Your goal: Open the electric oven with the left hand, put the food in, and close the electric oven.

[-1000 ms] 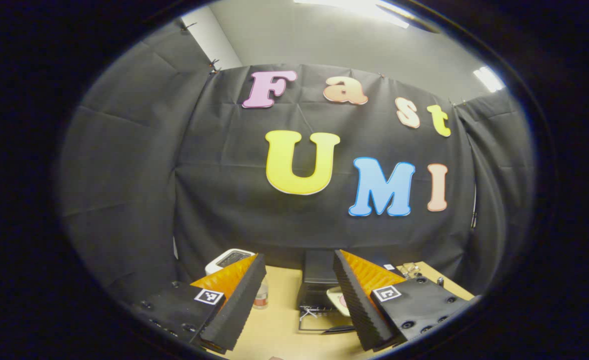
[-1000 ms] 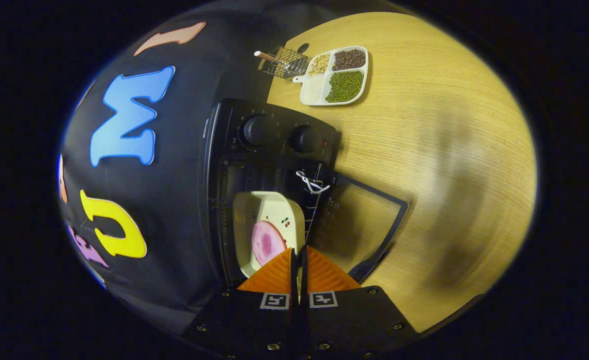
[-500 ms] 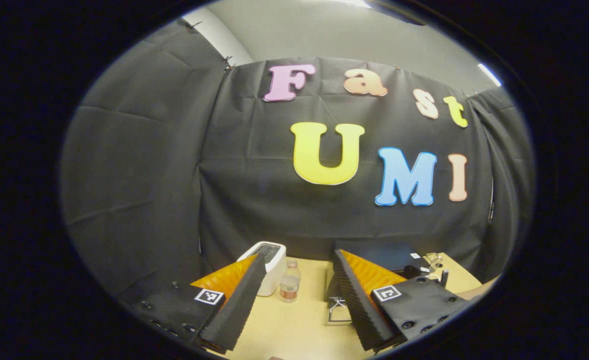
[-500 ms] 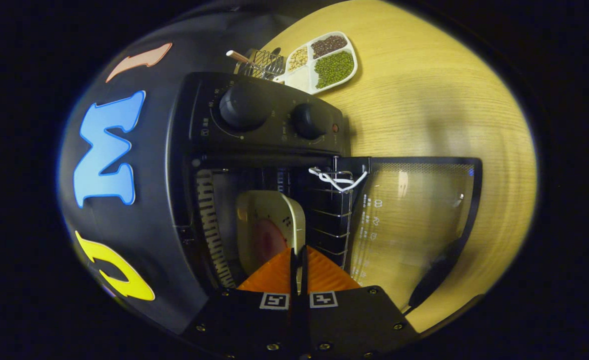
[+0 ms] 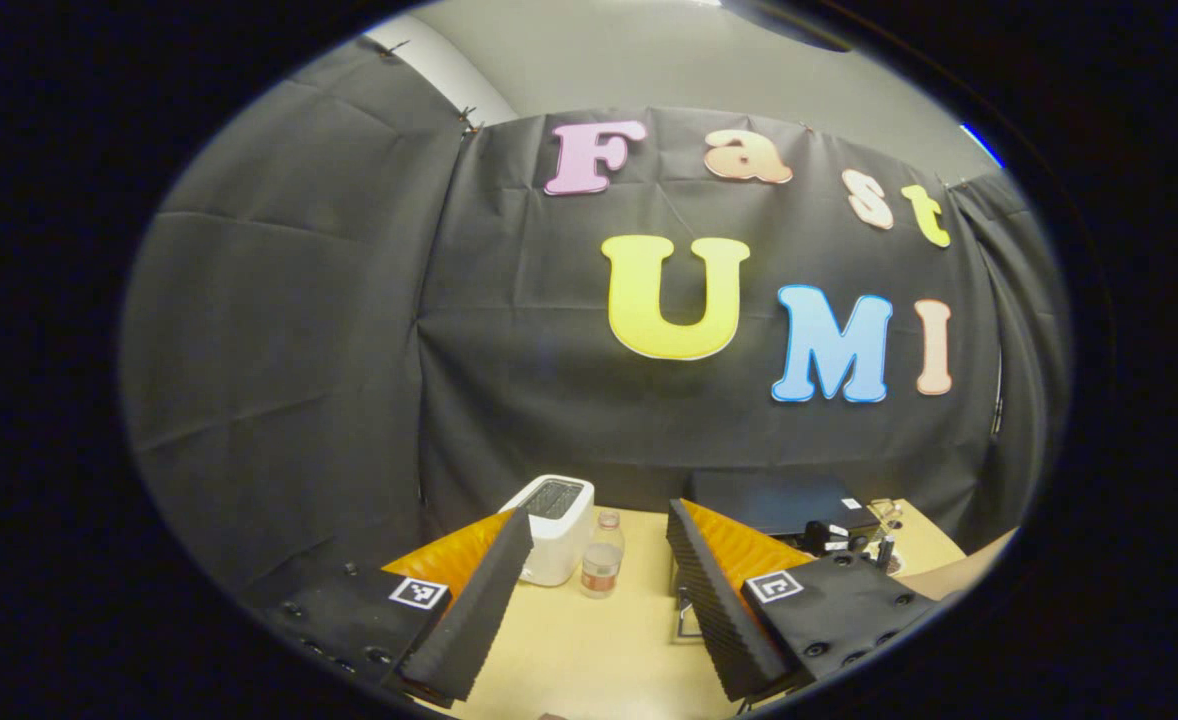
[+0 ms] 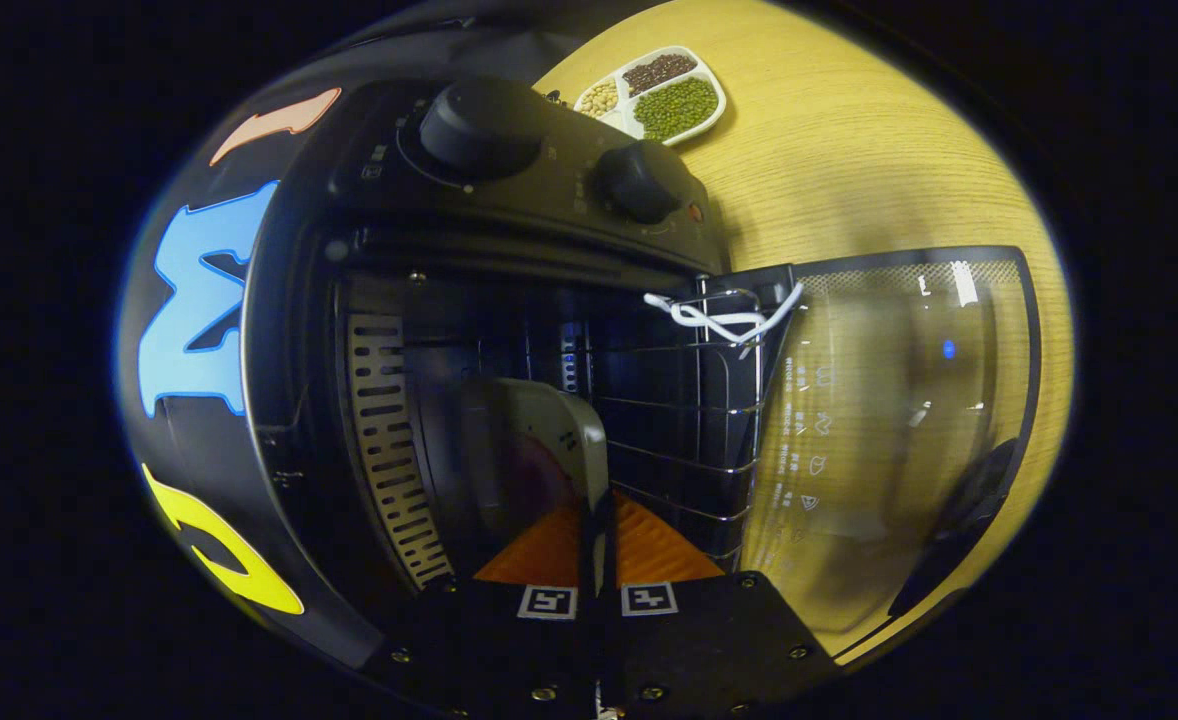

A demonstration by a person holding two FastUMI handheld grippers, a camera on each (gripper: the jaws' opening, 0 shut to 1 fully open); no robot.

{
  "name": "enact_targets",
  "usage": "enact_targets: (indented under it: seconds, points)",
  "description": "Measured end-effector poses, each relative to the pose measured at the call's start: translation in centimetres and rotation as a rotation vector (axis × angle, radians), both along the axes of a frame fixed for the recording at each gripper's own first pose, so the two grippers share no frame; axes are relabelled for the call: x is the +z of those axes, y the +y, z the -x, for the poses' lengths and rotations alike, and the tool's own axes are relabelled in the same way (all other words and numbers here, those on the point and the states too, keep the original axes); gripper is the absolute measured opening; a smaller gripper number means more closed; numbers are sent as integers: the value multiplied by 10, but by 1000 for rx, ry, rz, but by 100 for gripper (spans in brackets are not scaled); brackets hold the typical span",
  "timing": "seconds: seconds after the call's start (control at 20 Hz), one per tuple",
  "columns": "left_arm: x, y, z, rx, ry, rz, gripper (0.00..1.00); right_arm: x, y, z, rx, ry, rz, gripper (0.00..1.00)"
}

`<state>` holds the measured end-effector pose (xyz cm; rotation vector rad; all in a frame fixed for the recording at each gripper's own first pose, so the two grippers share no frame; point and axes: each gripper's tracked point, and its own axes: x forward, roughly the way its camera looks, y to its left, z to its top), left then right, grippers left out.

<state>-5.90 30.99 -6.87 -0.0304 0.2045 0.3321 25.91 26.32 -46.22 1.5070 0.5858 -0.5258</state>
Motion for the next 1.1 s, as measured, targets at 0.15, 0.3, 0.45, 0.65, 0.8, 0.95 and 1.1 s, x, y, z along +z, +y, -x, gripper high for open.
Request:
enact_targets:
  seconds: [0.15,0.3,0.45,0.65,0.8,0.95,1.1]
  points:
    - [2,-8,-2,-7,-4,0,98,5,7,-1,27,-26,-31,3]
    - [2,-20,-7,-25,-8,4,98,15,5,3,84,-57,-3,16]
    - [5,-35,-17,-49,-19,9,98,12,0,22,148,-23,19,29]
    - [7,-63,-28,-97,-32,17,98,20,-10,54,303,-20,119,39]
    - [4,-86,-38,-136,-33,28,98,35,-20,81,456,-29,242,39]
    - [2,-108,-47,-174,-35,48,87,61,-42,101,555,-75,381,39]
    - [-2,-131,-57,-209,-33,59,98,89,-62,115,662,-131,524,39]
